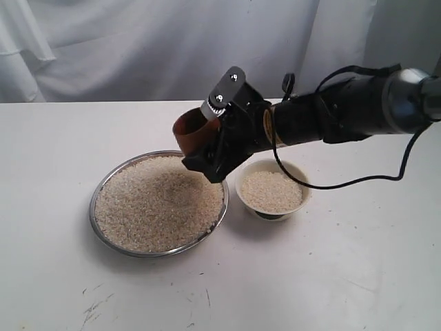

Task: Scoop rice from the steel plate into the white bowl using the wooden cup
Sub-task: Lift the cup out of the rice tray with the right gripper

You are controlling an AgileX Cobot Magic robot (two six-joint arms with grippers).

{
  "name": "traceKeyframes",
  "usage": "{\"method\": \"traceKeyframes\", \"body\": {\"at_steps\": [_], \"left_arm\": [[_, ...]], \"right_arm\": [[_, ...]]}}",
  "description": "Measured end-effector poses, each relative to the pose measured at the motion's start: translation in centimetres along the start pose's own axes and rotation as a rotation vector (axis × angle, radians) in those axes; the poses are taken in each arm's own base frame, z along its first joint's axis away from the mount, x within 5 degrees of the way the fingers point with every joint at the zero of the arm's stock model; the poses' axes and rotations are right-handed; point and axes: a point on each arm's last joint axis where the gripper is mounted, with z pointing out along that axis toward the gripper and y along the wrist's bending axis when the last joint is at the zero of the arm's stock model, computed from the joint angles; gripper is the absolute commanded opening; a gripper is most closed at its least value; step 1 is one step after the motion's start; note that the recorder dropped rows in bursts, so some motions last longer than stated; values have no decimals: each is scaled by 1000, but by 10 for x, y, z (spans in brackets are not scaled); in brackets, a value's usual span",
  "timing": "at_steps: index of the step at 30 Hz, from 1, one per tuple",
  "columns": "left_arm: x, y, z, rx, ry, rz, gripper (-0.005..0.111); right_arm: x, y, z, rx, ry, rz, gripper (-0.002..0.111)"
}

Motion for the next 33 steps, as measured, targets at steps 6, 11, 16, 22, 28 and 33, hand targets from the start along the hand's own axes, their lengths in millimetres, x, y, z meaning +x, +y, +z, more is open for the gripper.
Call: {"method": "traceKeyframes", "body": {"at_steps": [6, 11, 16, 22, 28, 33], "left_arm": [[0, 0, 0, 0, 0, 0, 0], [0, 0, 0, 0, 0, 0, 0], [0, 0, 0, 0, 0, 0, 0], [0, 0, 0, 0, 0, 0, 0], [0, 0, 0, 0, 0, 0, 0], [0, 0, 0, 0, 0, 0, 0]], "right_arm": [[-20, 0, -4, -11, -25, 73, 0], [-25, 12, 0, -64, -29, 120, 0], [-31, 23, 4, -91, -29, 169, 0], [-58, 32, -15, -55, -84, 164, 0], [-78, 37, -32, -26, -131, 184, 0], [-78, 33, -32, 19, -131, 337, 0]]}}
